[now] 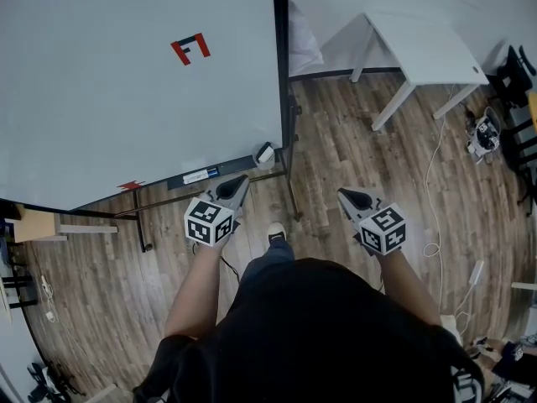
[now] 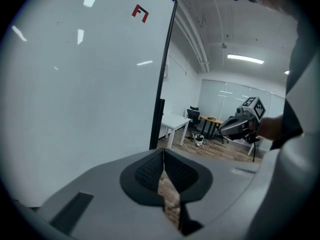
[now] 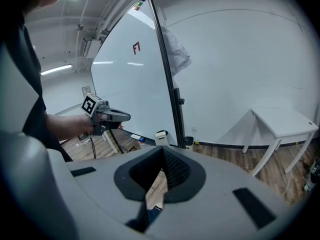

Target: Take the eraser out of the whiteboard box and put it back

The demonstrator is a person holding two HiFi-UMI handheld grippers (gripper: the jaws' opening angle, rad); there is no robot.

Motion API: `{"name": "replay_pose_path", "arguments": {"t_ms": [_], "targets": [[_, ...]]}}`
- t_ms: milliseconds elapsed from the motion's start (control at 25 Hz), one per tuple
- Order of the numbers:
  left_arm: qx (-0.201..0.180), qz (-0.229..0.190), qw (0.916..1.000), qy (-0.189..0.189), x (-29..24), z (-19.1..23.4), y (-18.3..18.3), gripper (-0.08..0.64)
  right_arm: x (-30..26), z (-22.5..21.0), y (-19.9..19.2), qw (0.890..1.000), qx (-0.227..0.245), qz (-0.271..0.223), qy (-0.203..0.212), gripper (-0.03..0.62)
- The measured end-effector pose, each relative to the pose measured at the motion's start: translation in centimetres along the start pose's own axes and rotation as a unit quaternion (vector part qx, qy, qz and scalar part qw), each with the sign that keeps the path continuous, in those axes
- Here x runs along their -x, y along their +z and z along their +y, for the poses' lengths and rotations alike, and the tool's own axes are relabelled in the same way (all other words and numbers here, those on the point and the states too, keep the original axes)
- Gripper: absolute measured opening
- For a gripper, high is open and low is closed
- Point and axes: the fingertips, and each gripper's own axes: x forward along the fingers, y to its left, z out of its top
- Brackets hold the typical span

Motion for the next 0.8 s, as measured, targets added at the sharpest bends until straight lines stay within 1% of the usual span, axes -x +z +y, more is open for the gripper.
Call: {"name": "replay_pose_path", "arguments": {"t_ms": [280, 320, 440, 560, 800], "targets": [[-0.001, 0.007, 0.9999, -0.01, -2.2, 1.2, -0.1, 0.018, -1.6, -0.9, -0.3, 1.0, -0.008, 0.011, 0.0, -0.005], [0.0, 0.01, 0.9999, -0.012, -2.5, 1.3, -0.2, 0.03, -1.8, -1.1, -0.3, 1.0, -0.008, 0.012, 0.0, -0.005], [0.005, 0.02, 0.9997, -0.015, -3.7, 1.8, -0.6, 0.107, -2.4, -1.5, -0.5, 1.0, -0.011, 0.017, 0.0, -0.005], [0.008, 0.028, 0.9994, -0.018, -4.8, 2.3, -0.8, 0.121, -3.0, -2.0, -0.7, 1.0, -0.014, 0.023, 0.001, -0.005], [-0.002, 0.051, 0.9985, -0.02, -7.1, 3.1, -1.7, 0.141, -4.3, -2.6, -1.1, 0.999, -0.021, 0.032, 0.002, -0.005]]}}
